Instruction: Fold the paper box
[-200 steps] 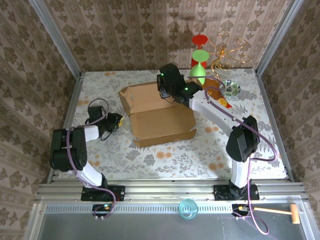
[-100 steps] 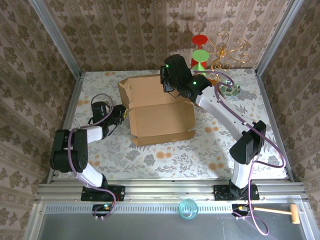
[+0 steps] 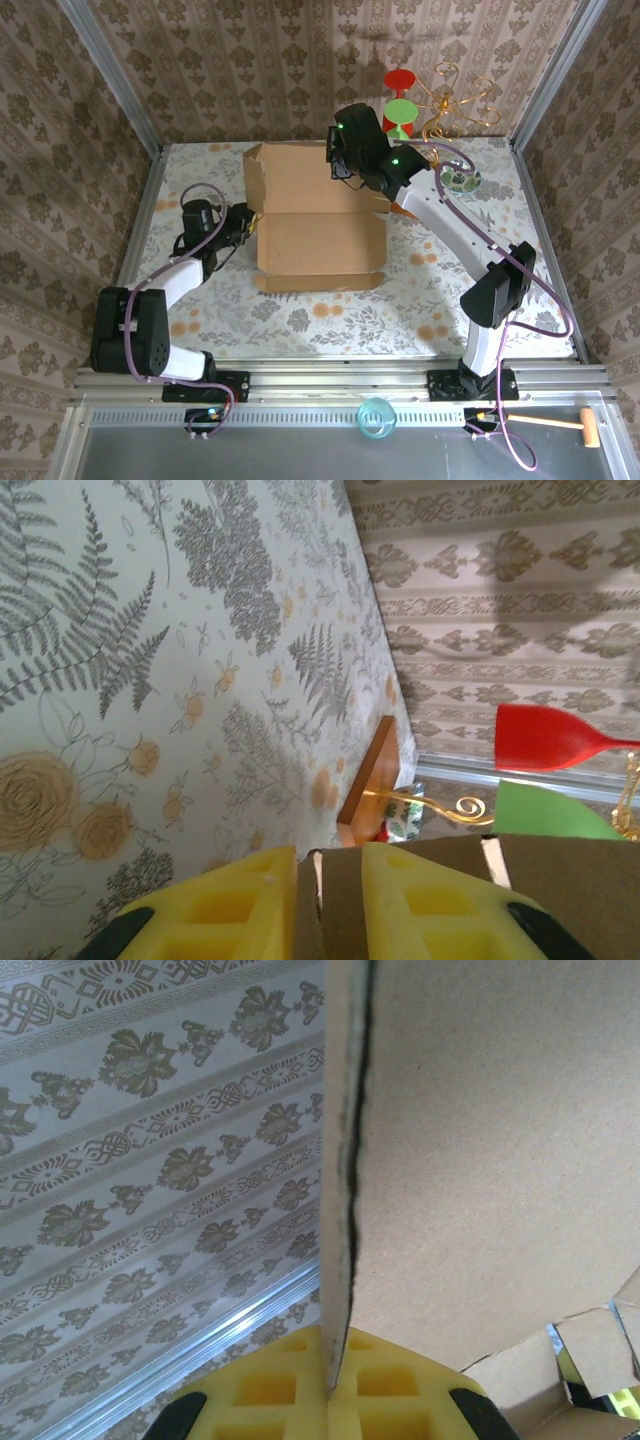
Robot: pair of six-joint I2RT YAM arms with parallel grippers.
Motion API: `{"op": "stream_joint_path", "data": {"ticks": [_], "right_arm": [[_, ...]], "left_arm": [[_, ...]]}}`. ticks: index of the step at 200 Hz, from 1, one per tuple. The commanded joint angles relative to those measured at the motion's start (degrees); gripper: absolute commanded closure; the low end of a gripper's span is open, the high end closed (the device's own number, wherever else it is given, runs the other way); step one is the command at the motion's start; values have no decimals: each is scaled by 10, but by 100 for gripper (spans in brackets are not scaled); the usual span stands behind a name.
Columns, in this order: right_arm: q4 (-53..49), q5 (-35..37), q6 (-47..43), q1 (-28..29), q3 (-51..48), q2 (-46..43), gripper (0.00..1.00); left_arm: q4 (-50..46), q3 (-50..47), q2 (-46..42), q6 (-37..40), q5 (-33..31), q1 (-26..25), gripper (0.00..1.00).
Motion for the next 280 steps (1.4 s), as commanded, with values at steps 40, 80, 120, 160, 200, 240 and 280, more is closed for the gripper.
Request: {"op": "stream_joint_path", "data": {"ticks": [40,80,120,160,200,240,280], "right_arm": [[31,4,29,-1,-17,-18,100],[34,-2,30,-3,-19,-15,100],[38,-11,30,-3,-24,-14,100],[66,-7,12,-1,-66,-22,100],[188,3,23,6,-191,-43,100],[284,7,1,5,-271,-47,100],[357,-10,-6,6,-336,-43,100]], "left_arm": [[-109,9,-46,114,-39,-32,55],[-88,-5,-35,142,-45,-43,48],[-117,11,-14,197,-57,-49,41],[-120,2,-3,225,-72,-52,44],[-106,-24,-9,233,-63,-39,54],[-109,-42,16,246,-49,-21,69],[-100,-56,39,256,-38,-6,81]]}}
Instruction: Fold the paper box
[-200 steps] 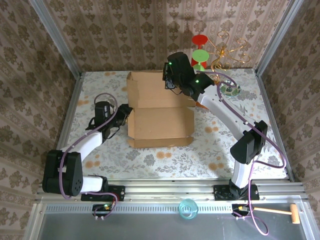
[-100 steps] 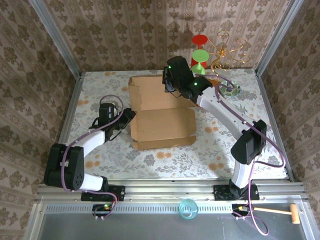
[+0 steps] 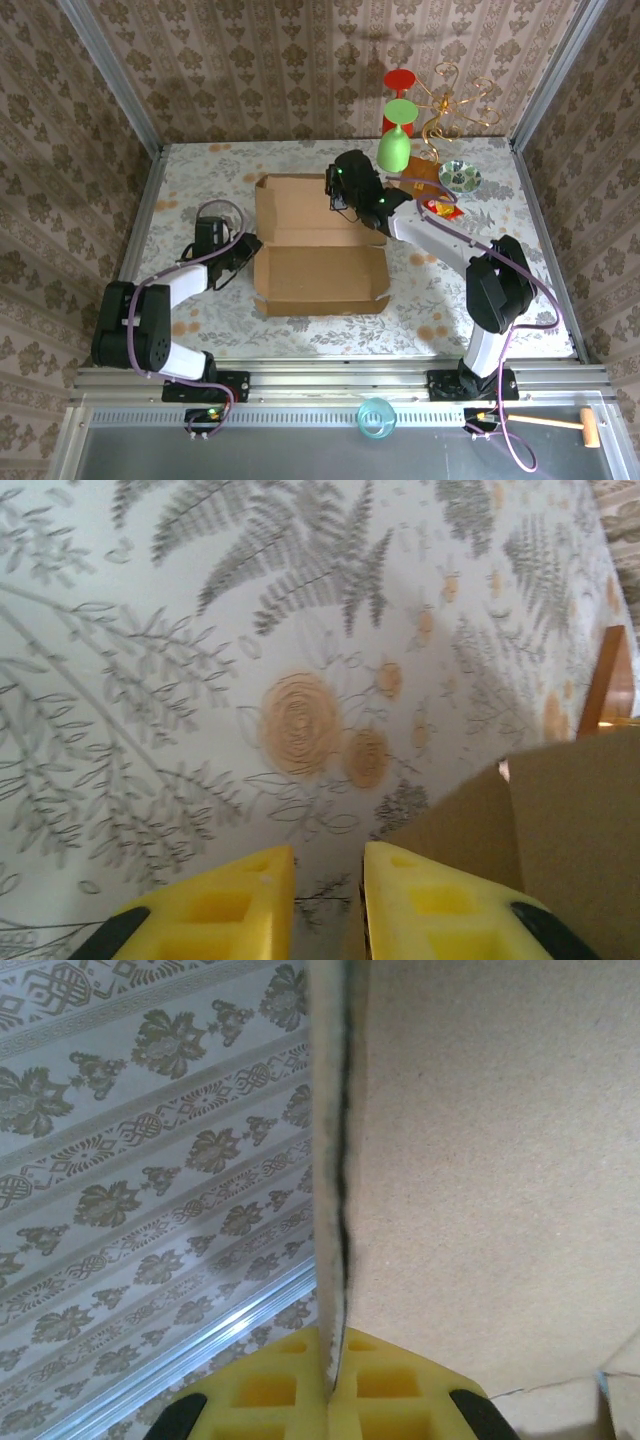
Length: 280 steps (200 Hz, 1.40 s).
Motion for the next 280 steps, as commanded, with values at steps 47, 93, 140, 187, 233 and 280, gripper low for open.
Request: {"op": "stream_joint_path", "data": {"ticks": [47,93,140,187,233,280], "right_arm": [[73,-9,-31,1,-53,-14,100],[57,-7,-51,0,-41,-20,100],[54,-21,-73,-1,-46,-19,100],[111,-38,-148,-1,-60,-17,100],[244,-53,-160,0,-113,-1,100],[289,-65,-158,1,-156,-1,100]], "left_arm": [[17,-28,-2,20,21,16,84],[-36,-41,-84,-1,8,31,77],[-189,56,-211,97,2,62,40],[-270,136,-185,232,48,57,35],[-260,108,-209,241,53,54,36],[-265,70,-252,237,43,54,36]]}}
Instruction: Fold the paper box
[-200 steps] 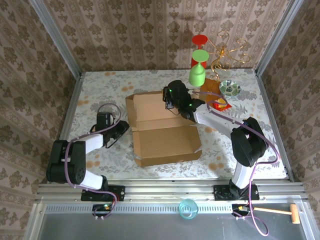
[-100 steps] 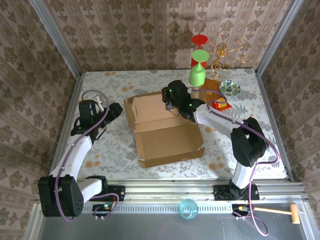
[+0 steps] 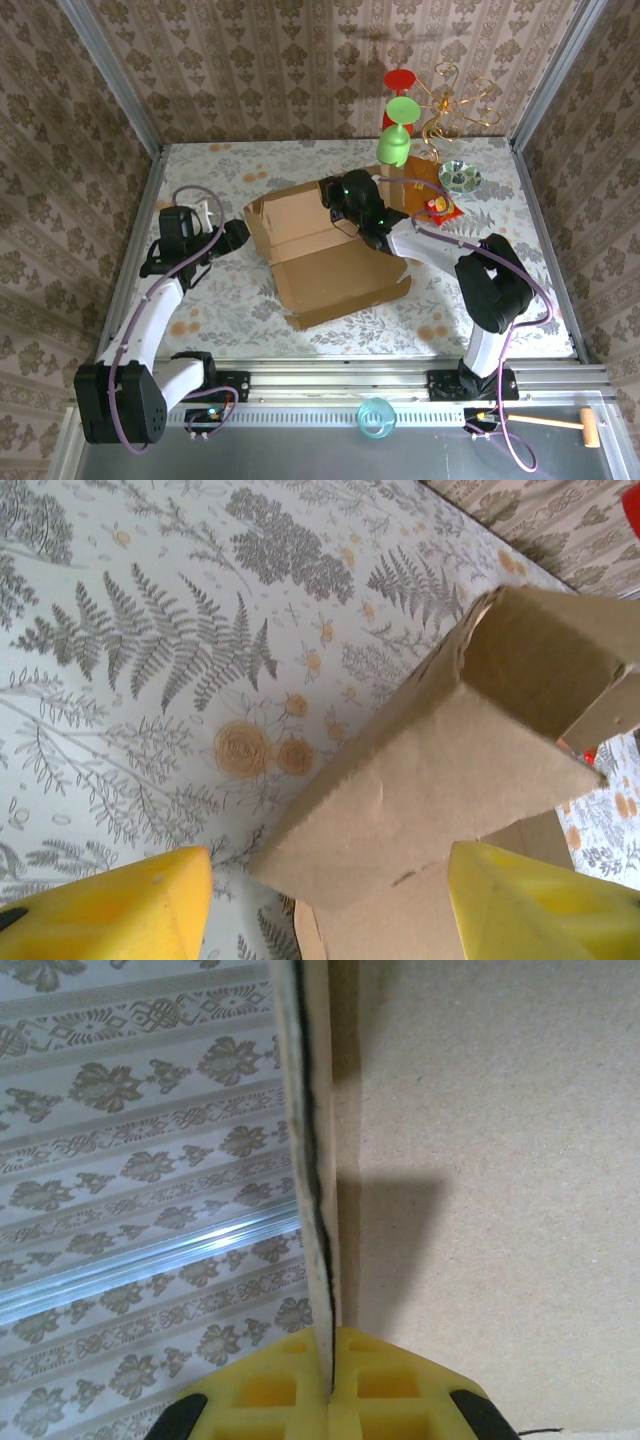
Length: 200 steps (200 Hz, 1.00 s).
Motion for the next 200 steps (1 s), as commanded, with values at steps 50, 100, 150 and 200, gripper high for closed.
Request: {"op": "stream_joint_path", "data": {"ticks": [50,100,150,200], "right_arm": [[60,-13,-3,3,-57,-7,100],[84,-4,11,18,-70,0,100],[76,13,38,49,3,43,100],[80,27,50,59,65,92,100]], "left_arm": [[-17,-18,-31,31,2,2,36],[-53,-4,-51,34,-8,15,36],[-124,24,-99,27,-52,73,36],[-164,59,-97,18,-112,91,36]]}}
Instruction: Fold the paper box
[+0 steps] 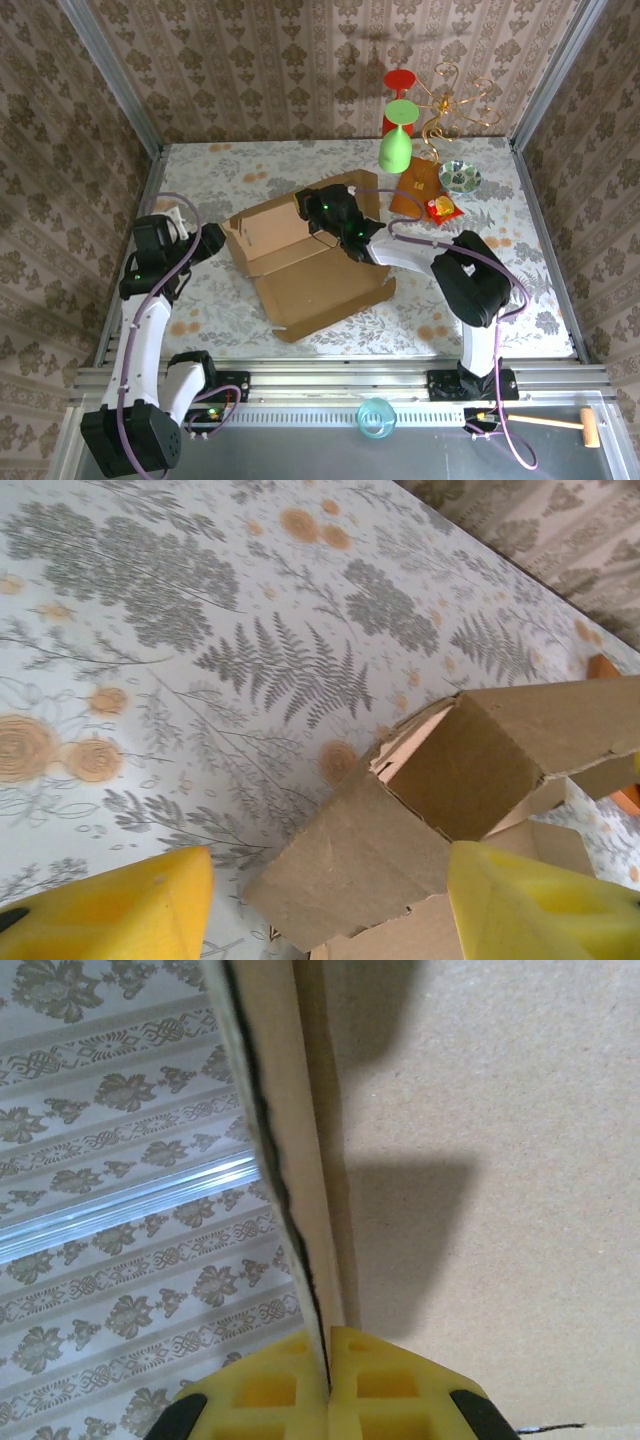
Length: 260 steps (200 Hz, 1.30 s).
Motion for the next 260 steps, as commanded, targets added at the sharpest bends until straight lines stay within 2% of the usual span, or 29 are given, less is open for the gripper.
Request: {"op": "stream_joint_path", "data": {"ticks": [1,36,59,82,117,141,187,260], "right_arm": [[13,27,15,2,41,27,100],[-17,-3,-10,-10,110,72,100],[-31,-24,-16,-15,127,88,100],[-49,-52,-26,-23,149,107,100],[-83,-95,-51,-39,195,135,100],[-96,-120,-65,-48,221,156,100],[-136,-157,-84,-64,266,176,100],[-137,-169,-81,-69,285,187,100]], "left_arm": [[-43,28,-5,-1,-43,10,36],[-74,20,7,38,-74,19,38],[-34,-8,22,79,-45,24,43],[7,-20,40,135,-26,31,41],[79,-28,83,222,45,41,37],[87,-17,126,236,107,66,39],[137,-48,123,235,204,73,36],[195,-42,163,211,235,76,29]]}}
